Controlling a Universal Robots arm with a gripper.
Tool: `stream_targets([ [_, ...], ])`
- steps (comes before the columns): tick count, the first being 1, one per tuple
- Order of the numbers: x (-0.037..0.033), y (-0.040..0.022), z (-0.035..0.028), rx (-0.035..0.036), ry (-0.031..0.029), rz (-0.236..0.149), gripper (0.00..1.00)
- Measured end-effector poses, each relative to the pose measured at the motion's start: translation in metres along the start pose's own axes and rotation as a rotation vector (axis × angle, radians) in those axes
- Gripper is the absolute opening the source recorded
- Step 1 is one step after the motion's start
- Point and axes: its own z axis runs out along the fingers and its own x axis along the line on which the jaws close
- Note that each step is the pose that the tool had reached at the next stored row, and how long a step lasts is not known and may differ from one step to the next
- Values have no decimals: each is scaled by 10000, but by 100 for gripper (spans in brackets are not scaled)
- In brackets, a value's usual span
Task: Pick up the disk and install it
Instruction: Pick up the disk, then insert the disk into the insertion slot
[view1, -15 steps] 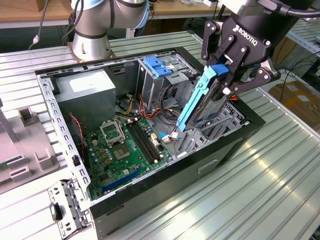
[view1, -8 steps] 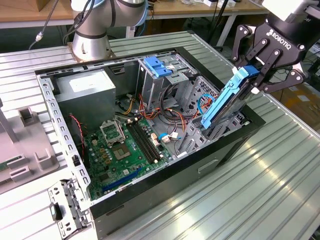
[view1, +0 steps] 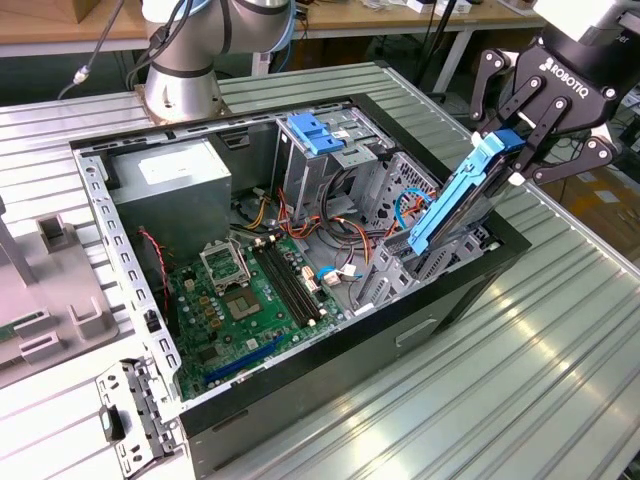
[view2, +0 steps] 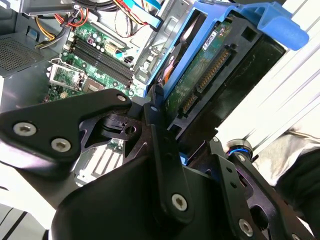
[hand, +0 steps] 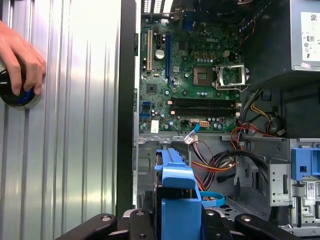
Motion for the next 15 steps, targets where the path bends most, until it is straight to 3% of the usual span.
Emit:
stream_targets([
  [12,0,11,2,1,-17,-2,37],
  [14,1,22,7,2,-96,-7,37],
  [15,0,23,11,2,-183,-13,37],
])
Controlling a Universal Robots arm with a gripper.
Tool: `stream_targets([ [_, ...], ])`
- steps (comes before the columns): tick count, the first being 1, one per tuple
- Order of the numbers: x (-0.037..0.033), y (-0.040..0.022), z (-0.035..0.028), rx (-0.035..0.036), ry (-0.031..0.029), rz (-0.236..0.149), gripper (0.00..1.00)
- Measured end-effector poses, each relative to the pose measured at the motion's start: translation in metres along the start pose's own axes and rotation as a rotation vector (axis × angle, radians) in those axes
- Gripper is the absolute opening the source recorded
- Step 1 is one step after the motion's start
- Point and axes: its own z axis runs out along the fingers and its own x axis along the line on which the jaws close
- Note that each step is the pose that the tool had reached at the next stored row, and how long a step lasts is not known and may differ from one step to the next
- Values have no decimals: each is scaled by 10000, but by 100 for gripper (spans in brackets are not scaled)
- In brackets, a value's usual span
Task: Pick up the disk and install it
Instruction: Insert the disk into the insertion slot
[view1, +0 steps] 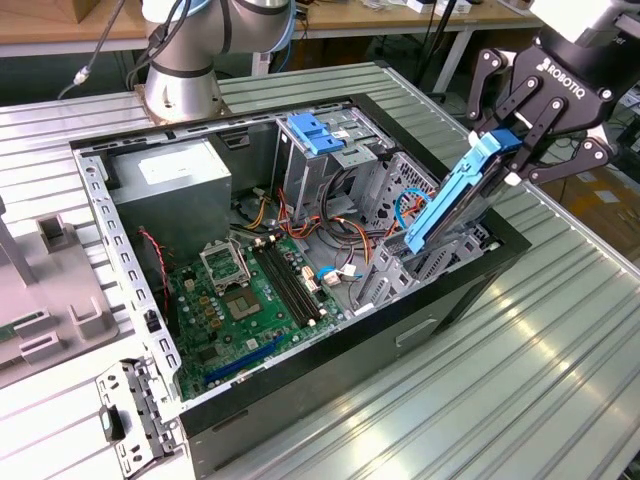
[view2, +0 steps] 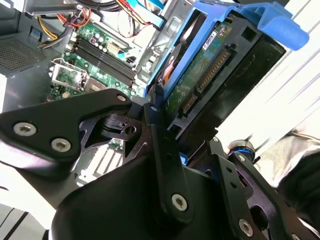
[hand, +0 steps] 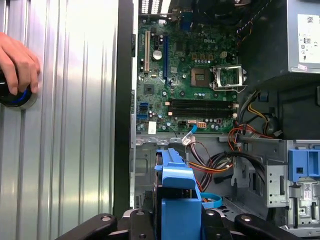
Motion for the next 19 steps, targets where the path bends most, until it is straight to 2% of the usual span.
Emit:
stream_targets([
  [2,-2,-1,21,1,-34,-2,37],
  [8,-20,-7,121,0,-31,-1,37],
  [14,-119,-1,185,0,-32,0,37],
  [19,-120,9,227,0,-31,-3,37],
])
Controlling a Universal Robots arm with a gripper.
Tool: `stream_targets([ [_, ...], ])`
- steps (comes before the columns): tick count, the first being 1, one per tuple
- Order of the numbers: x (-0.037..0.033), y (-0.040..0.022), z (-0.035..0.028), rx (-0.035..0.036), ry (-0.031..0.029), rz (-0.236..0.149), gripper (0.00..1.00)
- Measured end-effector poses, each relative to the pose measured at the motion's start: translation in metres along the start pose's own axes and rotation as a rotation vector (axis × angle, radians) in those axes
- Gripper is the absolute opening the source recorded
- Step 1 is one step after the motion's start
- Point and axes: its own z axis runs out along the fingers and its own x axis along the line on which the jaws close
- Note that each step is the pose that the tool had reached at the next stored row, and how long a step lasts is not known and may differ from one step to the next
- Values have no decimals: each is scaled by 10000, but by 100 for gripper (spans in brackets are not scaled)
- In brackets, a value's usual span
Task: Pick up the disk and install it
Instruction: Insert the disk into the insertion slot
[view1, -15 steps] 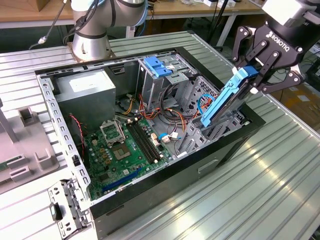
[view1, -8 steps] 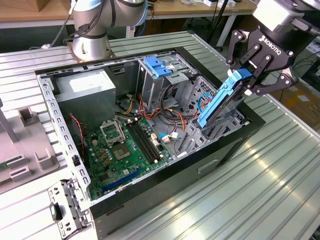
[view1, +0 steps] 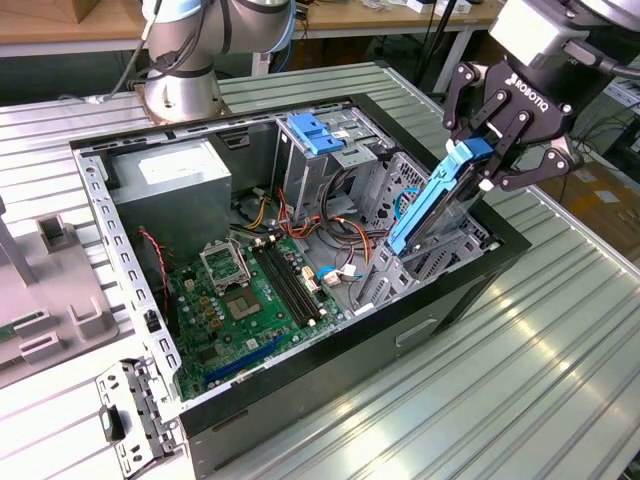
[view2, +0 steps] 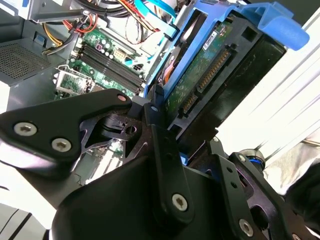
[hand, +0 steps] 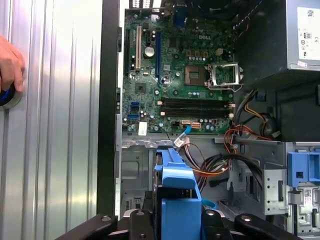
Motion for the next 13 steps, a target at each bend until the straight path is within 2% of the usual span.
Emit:
stream_targets([
  [13,24,-13,215,-1,0,-12,37],
])
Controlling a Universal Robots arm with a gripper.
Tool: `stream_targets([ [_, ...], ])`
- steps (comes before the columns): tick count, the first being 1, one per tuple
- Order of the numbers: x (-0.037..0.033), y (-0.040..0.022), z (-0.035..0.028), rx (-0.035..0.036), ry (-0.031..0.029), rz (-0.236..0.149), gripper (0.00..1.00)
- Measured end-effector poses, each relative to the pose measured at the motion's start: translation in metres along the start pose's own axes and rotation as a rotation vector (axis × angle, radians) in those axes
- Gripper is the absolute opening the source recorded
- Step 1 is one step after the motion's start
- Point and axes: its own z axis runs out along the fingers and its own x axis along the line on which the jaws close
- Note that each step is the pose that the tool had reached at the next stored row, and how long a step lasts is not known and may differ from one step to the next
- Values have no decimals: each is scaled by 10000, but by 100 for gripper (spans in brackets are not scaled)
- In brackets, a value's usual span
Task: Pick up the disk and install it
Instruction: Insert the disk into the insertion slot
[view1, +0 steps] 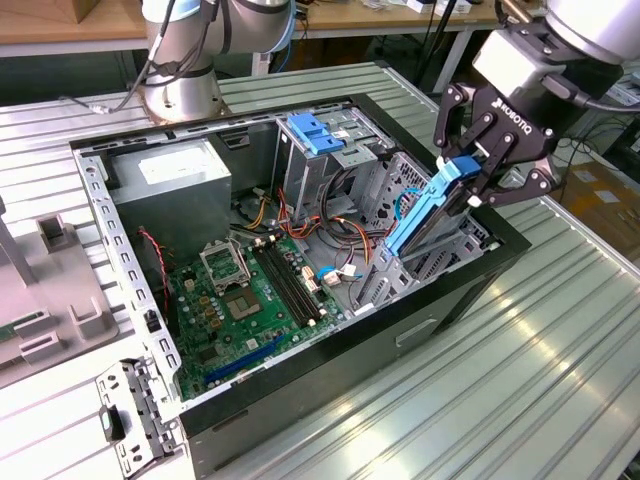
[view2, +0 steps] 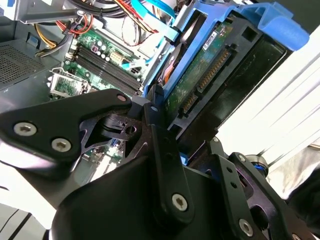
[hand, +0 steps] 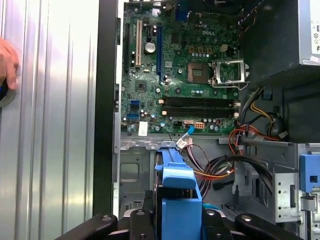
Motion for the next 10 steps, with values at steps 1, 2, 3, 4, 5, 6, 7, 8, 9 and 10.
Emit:
stream_targets([
  [1,1,-1,10,0,1,-1,37],
  [2,2,-2,22,0,1,-1,37],
  [3,4,-2,32,0,1,-1,37],
  [4,5,-3,42,0,0,-2,37],
  [5,6,-3,51,0,0,-2,37],
  [6,7,-4,62,0,1,-2,37],
  [7,8,-5,71,0,1,-3,37],
  [8,10,-6,86,0,1,-3,37],
  [9,11,-6,94,0,1,-3,37],
  [10,11,-7,103,0,1,-3,37],
])
